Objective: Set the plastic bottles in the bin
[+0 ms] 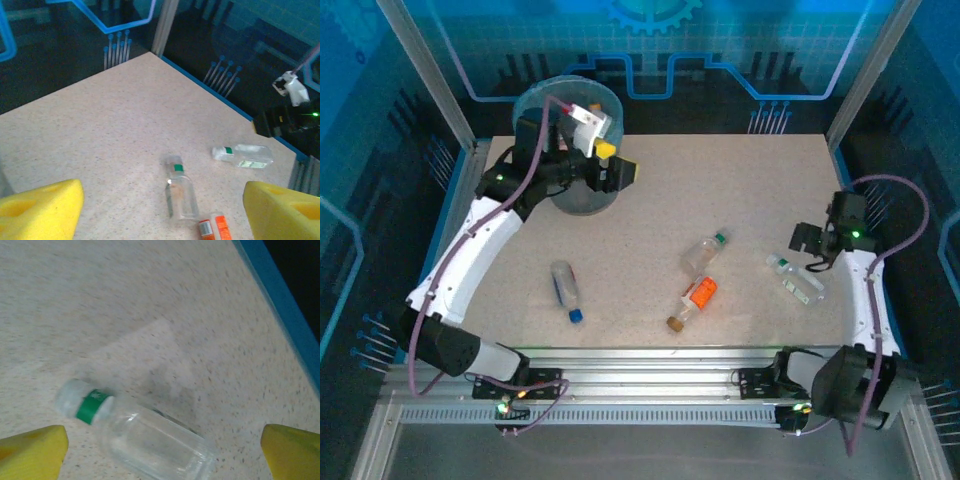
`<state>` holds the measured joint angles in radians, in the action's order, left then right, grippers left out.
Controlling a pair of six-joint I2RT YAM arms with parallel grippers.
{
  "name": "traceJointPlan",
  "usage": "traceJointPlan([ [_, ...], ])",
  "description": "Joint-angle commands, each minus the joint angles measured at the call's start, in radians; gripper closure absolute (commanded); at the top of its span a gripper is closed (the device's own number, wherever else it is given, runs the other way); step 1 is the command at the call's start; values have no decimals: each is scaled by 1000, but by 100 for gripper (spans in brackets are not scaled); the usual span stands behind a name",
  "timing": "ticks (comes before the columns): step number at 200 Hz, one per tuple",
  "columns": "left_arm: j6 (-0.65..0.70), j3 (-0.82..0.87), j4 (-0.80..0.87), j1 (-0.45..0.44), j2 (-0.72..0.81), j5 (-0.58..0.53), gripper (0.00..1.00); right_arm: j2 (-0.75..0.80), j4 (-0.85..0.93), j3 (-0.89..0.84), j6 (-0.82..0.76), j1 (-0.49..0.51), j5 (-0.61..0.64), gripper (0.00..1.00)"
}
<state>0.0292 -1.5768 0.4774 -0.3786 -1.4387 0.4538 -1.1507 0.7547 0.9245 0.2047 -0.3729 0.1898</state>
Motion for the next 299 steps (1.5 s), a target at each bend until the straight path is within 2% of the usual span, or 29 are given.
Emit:
traceJointPlan([
  [1, 11, 36, -33, -34, 17, 48, 16, -19, -60, -39, 76, -52, -141, 0],
  [40, 29, 81, -19, -51, 28, 49, 16, -131, -28, -84, 162, -66, -195, 0],
  [80, 41, 119, -27, -51, 54, 24, 15, -128, -49, -151, 242, -63, -305, 0],
  [133, 29, 160, -48, -51, 84, 0, 14, -136, -10, -199, 303, 40, -387, 0],
  [172, 14, 184, -60, -49, 92, 2, 14, -83, 41, -202, 329, 148, -365, 0],
  [215, 20, 200, -61, -48, 107, -9, 13, -97, 49, -216, 343, 213, -330, 0],
  [265, 21, 225, -76, -47, 127, -15, 13, -99, 1, -210, 422, 218, -261, 0],
  [299, 17, 228, -79, -47, 129, -12, 13, -163, -32, -166, 476, 217, -220, 0],
])
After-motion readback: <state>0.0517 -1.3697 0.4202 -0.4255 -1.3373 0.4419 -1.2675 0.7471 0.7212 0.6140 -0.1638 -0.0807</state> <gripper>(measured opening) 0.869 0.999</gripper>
